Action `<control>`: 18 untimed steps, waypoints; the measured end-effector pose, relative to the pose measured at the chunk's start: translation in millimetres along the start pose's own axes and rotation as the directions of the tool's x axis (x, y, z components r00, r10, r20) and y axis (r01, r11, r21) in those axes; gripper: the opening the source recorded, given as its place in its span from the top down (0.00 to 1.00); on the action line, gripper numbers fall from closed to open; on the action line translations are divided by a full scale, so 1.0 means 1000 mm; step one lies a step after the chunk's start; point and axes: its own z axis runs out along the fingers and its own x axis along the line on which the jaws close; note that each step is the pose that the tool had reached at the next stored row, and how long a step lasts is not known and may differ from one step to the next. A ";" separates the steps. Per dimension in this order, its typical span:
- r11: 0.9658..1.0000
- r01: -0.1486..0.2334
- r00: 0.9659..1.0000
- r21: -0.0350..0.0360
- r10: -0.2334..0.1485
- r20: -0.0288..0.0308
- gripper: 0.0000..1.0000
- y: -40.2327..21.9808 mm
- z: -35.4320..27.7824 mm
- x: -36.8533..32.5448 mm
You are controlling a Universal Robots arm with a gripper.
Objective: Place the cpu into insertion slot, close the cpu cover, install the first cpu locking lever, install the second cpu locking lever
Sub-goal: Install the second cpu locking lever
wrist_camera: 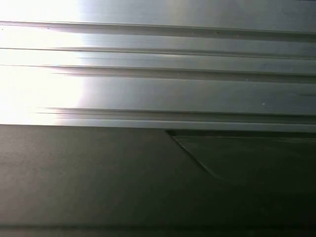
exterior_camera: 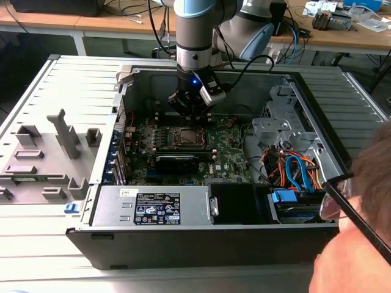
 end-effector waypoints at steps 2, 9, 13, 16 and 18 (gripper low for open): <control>1.000 0.000 1.000 0.000 0.000 0.000 0.89 0.0000 0.0000 0.0000; 1.000 0.000 1.000 0.000 0.000 0.000 0.89 0.0000 0.0000 0.0000; 1.000 0.000 1.000 0.000 0.000 0.000 0.89 0.0000 0.0000 0.0000; 1.000 0.000 1.000 0.000 0.000 0.000 0.89 0.0000 0.0000 0.0000; 1.000 0.000 1.000 0.000 0.000 0.000 0.89 0.0000 0.0000 0.0000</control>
